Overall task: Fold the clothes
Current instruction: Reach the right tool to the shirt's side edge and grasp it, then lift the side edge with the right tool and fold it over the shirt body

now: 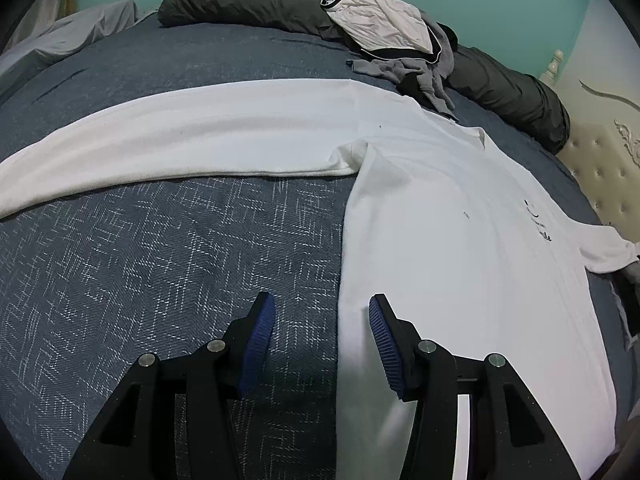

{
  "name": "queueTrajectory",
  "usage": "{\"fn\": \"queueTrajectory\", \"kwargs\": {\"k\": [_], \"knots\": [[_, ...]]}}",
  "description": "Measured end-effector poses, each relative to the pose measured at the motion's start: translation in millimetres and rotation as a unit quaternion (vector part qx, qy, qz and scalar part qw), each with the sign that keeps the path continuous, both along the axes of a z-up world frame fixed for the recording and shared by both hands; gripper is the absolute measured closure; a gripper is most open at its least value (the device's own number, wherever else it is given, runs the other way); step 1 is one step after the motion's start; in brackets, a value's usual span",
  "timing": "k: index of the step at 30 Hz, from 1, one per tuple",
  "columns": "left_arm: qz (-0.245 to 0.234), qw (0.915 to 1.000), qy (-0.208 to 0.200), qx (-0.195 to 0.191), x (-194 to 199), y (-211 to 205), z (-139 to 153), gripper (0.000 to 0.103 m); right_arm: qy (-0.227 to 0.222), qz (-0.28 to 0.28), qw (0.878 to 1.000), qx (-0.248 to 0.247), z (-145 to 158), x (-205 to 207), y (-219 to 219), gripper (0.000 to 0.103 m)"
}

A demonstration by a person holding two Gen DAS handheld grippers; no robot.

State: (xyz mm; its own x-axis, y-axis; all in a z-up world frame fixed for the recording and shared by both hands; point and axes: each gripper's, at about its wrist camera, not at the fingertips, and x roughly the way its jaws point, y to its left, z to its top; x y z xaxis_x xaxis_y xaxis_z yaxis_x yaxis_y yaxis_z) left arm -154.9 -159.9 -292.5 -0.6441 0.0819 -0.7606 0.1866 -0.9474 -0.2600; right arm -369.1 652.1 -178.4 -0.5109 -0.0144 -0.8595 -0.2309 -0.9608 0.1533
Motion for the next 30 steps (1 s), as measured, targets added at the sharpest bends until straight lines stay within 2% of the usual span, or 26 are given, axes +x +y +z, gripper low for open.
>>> {"fn": "queueTrajectory", "kwargs": {"k": [3, 8, 21, 27, 30], "knots": [[0.001, 1.0000, 0.004, 0.001, 1.9, -0.8, 2.4, 0.050, 0.025, 0.003, 1.000, 0.010, 18.5, 3.0, -4.5, 0.099], [-0.001, 1.0000, 0.006, 0.003, 4.4, -0.1, 4.0, 0.050, 0.071, 0.001, 0.997, 0.025, 68.0, 3.7, -5.0, 0.100], [-0.005, 0.9998, 0.016, 0.007, 8.8, -0.7, 12.7, 0.050, 0.131, 0.014, 0.990, 0.042, 138.9, 2.1, -33.7, 0.100], [-0.020, 0.9996, 0.019, -0.004, 11.4, 7.0, 19.0, 0.050, 0.159, 0.079, 0.984, 0.027, 167.6, 4.8, -97.3, 0.100], [-0.027, 0.9993, 0.025, -0.010, 16.9, 9.7, 25.5, 0.050, 0.166, 0.122, 0.978, 0.020, 180.0, 8.2, -145.9, 0.100]]}}
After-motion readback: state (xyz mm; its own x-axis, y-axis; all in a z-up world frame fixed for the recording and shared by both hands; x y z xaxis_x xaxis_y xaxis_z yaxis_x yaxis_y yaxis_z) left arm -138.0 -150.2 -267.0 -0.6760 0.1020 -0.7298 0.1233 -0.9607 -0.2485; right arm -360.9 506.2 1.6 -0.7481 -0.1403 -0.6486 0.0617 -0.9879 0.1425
